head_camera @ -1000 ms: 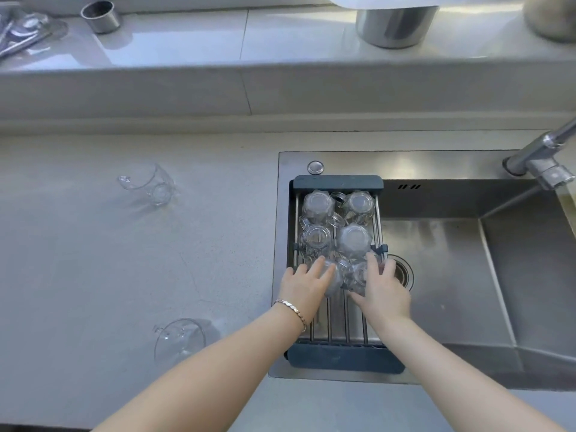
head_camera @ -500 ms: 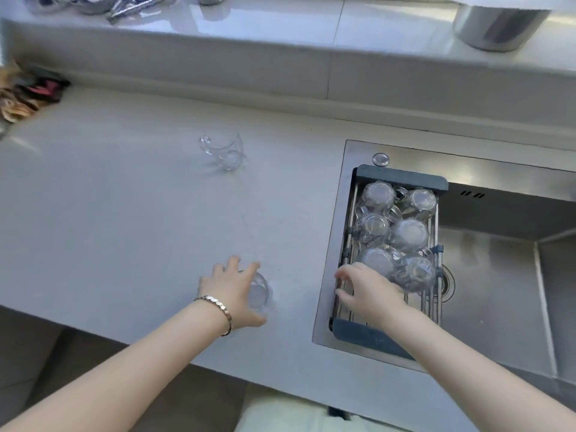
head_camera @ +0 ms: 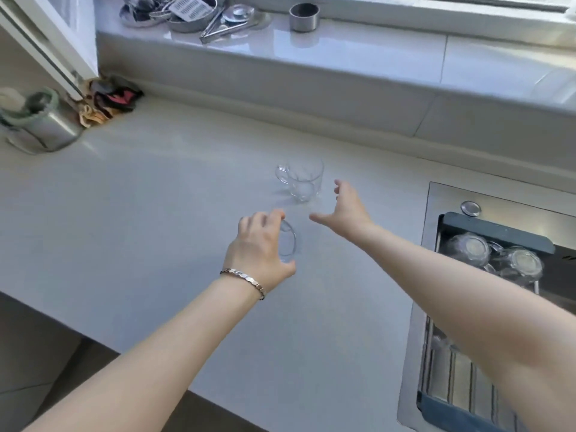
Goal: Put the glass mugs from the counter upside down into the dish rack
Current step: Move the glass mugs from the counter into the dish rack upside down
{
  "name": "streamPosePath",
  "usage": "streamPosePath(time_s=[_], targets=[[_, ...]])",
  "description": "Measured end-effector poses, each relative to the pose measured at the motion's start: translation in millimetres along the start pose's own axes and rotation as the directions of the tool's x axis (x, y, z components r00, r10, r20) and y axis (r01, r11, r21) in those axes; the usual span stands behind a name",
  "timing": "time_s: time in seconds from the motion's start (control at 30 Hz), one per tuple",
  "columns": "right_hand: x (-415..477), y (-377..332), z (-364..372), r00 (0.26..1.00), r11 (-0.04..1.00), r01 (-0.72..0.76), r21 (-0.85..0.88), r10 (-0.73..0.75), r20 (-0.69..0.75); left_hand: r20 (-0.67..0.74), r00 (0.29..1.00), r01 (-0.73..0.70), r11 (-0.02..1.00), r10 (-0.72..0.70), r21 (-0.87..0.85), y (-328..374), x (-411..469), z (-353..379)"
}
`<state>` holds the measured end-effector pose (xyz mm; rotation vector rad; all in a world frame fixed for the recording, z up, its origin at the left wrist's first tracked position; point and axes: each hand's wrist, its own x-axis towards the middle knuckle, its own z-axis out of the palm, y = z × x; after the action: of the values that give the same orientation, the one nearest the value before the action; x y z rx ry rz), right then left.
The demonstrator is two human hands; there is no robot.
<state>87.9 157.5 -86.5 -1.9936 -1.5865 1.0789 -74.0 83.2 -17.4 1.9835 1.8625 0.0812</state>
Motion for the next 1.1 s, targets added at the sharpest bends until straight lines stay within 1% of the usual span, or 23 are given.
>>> streamPosePath(time_s=[0.1,0.17,0.33,0.43,0.53,0.63,0.73,0.87,0.97,1.1], targets=[[39,-17,17,0.998,0.986,-0.026,0.165,0.037,-0.06,0.001,1.0,0.014,0.999,-0.014,0.031,-12,16,-4],[57,-22,27,0.994,0.96,-0.04,0.278,0.067,-0.089,0.007,1.0,0.027,0.999,-0.027,0.02,-19,22,-3],[60,-23,40,0.987,0.877,0.024,0.48,0.055,-0.149,0.055,0.998,0.03,0.999,-0.031,0.022,-31,23,2],[33,-12,34,0.986,0.858,0.02,0.513,0.068,-0.154,0.088,0.996,0.02,0.999,-0.023,0.038,-28,18,3],[-19,17,17,0.98,0.827,0.005,0.562,0.107,-0.166,0.115,0.993,-0.024,0.999,0.018,0.048,-14,11,5],[-90,58,-13,0.979,0.783,-0.079,0.617,0.177,-0.1,0.157,0.985,-0.083,0.996,0.075,0.044,9,0,12],[-166,93,-49,0.963,0.785,-0.204,0.584,0.268,-0.024,0.195,0.972,-0.143,0.989,0.134,0.032,37,-15,21],[-238,133,-94,0.906,0.782,-0.349,0.517,0.423,-0.029,0.203,0.952,-0.238,0.971,0.228,0.025,80,-41,36],[-267,165,-115,0.849,0.761,-0.465,0.453,0.528,-0.015,0.224,0.935,-0.286,0.958,0.275,0.02,109,-64,50],[-268,195,-121,0.814,0.775,-0.57,0.274,0.579,0.055,0.243,0.927,-0.298,0.954,0.286,0.014,134,-88,68]])
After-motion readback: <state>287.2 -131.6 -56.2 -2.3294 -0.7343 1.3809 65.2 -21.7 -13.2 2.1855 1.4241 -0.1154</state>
